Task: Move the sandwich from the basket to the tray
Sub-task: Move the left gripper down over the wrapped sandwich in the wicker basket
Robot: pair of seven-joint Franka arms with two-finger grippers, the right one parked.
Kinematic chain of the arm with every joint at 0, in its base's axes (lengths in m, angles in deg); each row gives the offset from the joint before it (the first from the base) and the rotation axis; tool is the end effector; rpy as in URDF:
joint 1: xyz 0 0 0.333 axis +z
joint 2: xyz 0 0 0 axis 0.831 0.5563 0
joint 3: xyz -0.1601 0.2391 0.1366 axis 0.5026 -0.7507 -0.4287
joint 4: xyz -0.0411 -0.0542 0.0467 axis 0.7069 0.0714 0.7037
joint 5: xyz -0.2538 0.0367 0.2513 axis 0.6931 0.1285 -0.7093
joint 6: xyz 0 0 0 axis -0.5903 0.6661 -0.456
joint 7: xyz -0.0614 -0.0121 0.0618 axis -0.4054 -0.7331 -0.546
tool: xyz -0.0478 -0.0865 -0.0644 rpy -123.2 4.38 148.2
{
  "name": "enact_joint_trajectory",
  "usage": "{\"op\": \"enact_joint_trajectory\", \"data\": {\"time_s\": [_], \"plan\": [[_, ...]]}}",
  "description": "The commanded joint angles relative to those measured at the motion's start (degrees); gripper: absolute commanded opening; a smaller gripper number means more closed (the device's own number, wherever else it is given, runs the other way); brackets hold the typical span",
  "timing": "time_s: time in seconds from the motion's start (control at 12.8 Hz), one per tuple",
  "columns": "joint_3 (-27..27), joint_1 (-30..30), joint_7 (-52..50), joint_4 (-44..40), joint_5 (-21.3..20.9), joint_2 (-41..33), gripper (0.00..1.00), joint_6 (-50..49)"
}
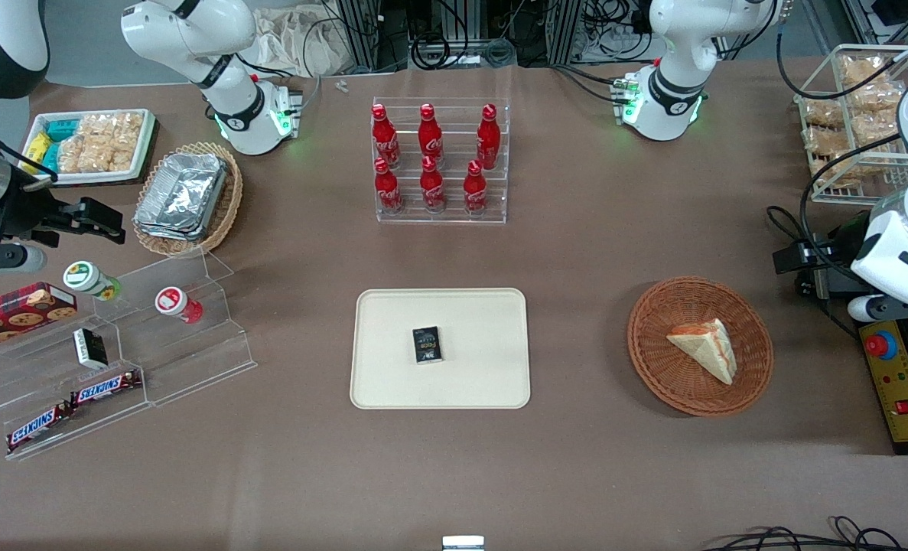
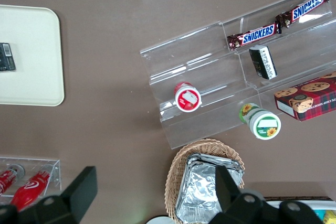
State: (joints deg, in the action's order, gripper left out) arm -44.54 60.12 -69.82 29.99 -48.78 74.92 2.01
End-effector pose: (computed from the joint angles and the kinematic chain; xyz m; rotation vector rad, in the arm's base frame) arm 0.5712 -0.0165 0.5491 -3.1058 -0.1291 0.1358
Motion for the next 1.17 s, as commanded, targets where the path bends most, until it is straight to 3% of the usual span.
{"op": "enact_joint_trajectory", "data": {"time_s": [0.0,0.23,0.39,0.62,0.86,1.09], "plan": [[0.24,-0.15,-2.78,-1.32,0.08,0.77,1.00,-1.23],[0.33,-0.15,-7.62,-1.40,0.17,1.73,1.00,-1.23],[0.33,-0.41,-16.71,1.66,0.17,2.09,1.00,0.78],[0.50,-0.76,-37.12,10.44,-1.06,2.70,1.00,14.89],[0.42,-0.24,-41.20,16.69,-0.80,5.33,1.00,26.34],[0.24,-0.06,-47.61,19.16,-0.80,7.71,1.00,30.75]]}}
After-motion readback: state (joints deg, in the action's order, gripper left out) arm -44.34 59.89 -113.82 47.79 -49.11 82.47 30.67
